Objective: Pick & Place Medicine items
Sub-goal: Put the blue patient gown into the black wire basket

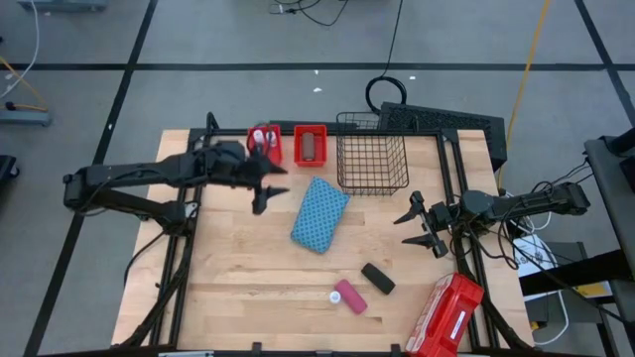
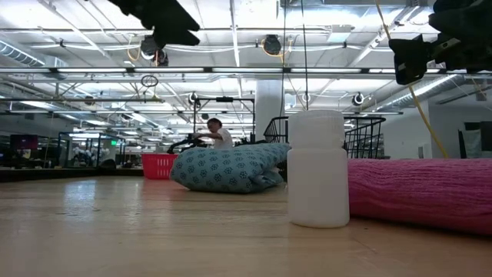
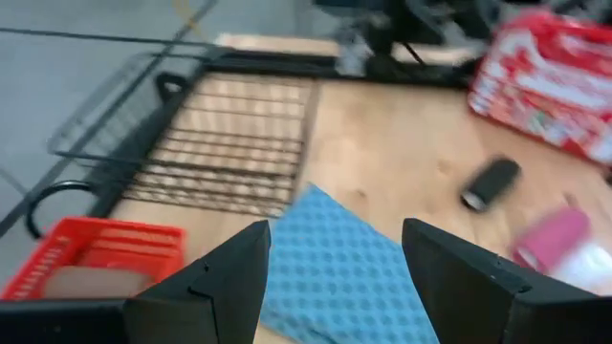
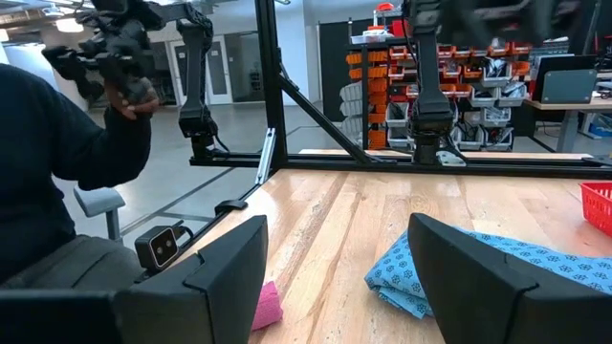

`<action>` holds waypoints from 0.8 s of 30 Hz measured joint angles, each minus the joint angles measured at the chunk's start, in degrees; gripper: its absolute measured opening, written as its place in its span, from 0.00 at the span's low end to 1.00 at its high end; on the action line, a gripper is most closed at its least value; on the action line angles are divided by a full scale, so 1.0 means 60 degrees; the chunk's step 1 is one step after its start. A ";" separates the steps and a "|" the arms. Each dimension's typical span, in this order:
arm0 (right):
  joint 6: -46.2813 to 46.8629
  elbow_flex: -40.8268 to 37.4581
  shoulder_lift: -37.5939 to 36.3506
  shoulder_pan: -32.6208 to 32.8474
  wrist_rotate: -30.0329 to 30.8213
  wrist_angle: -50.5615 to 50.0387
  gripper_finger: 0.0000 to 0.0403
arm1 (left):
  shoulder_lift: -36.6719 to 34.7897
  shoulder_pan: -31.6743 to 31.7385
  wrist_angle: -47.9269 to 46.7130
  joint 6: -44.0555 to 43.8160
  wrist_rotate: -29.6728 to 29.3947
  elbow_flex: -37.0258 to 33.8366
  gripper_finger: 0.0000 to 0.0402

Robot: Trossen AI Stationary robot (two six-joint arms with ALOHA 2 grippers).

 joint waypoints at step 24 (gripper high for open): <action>0.0000 0.0002 -0.0001 0.0000 -0.0001 0.0000 0.60 | -0.0515 -0.4738 -0.0052 0.0349 -0.0009 -0.0412 0.62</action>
